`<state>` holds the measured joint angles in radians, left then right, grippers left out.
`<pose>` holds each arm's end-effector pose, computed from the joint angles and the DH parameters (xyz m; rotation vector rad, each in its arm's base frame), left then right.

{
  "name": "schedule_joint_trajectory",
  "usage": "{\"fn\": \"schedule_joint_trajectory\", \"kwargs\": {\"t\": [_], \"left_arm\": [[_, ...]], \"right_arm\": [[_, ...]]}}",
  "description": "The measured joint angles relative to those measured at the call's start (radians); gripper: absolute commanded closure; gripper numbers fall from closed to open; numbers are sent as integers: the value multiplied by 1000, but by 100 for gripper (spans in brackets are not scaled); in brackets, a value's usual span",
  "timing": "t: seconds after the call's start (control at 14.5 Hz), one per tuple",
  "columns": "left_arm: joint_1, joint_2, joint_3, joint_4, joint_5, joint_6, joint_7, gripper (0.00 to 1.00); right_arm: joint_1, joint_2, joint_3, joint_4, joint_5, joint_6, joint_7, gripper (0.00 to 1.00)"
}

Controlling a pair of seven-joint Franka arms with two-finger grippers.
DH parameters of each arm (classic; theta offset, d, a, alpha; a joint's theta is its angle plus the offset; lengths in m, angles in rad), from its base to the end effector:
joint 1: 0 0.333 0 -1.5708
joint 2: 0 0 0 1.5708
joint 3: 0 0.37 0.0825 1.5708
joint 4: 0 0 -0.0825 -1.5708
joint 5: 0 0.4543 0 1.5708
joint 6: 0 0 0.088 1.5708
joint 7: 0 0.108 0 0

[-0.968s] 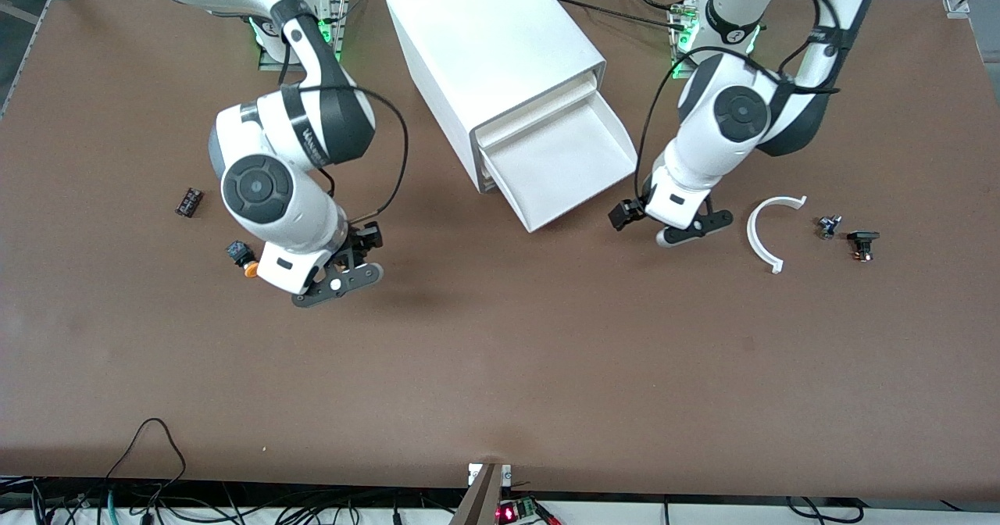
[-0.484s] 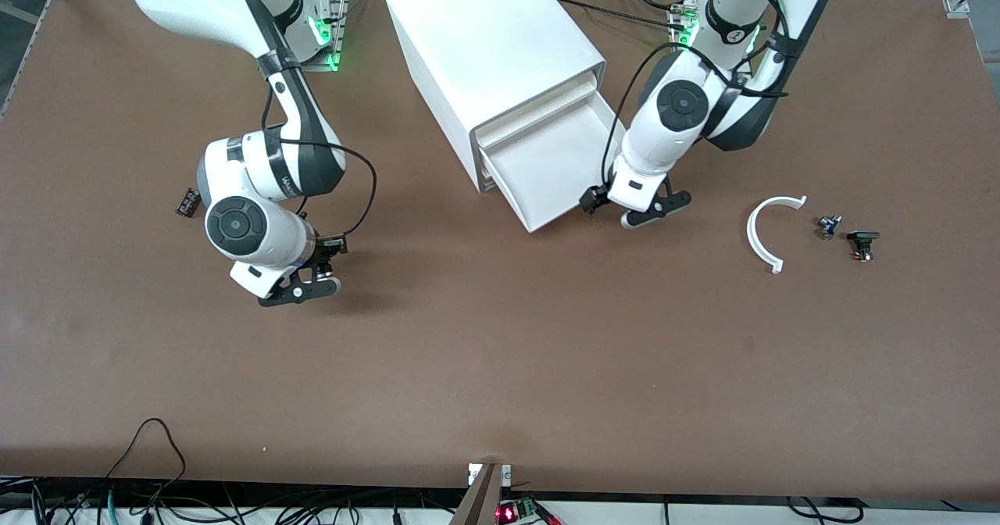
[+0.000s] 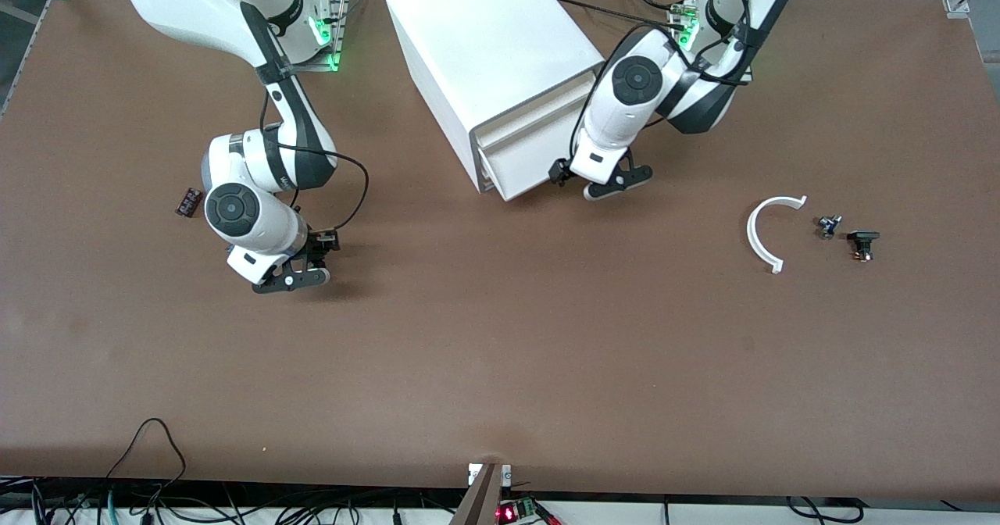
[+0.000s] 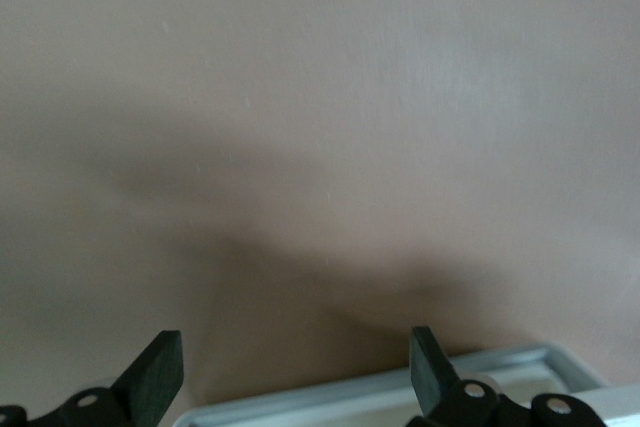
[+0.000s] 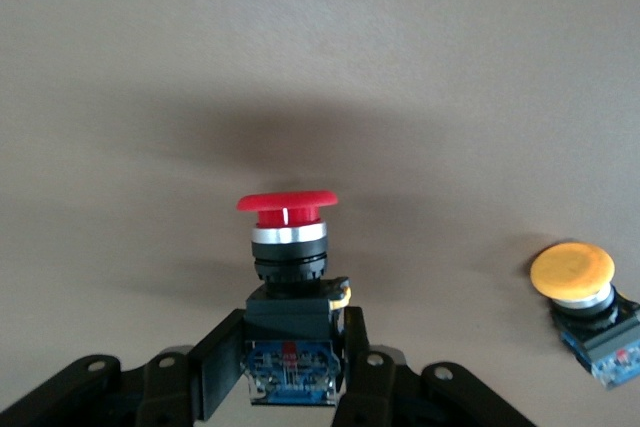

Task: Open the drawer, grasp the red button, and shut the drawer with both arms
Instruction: 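Push the drawer shut with the left gripper while the right gripper lowers the button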

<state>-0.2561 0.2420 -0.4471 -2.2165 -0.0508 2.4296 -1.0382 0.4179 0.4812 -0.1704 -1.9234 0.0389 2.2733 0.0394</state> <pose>0.4626 -0.3912 0.2759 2.9980 0.5839 -0.1671 0.6623 0.1733 0.2276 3.0532 0.2990 -0.1767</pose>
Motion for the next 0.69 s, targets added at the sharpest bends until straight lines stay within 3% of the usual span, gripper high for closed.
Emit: {"fn": "schedule_joint_trajectory", "kwargs": {"t": [0.07, 0.14, 0.21, 0.48, 0.69], "left_arm": [[0, 0, -22, -7, 0, 0, -4, 0], [-1, 0, -38, -11, -1, 0, -11, 0], [-1, 0, -53, -12, -1, -1, -11, 0], [-2, -1, -76, -13, -1, -5, -12, 0], [-1, -2, -110, -13, -1, -6, -12, 0]], "right_arm": [[-11, -5, 0, -34, 0, 39, -18, 66], [-21, -7, 0, -56, 0, 62, -27, 43], [-26, -9, 0, -68, -1, 73, -31, 0], [-38, -34, 0, -71, 0, 67, 40, 0], [-41, -100, 0, -36, 0, -44, 83, 0]]}}
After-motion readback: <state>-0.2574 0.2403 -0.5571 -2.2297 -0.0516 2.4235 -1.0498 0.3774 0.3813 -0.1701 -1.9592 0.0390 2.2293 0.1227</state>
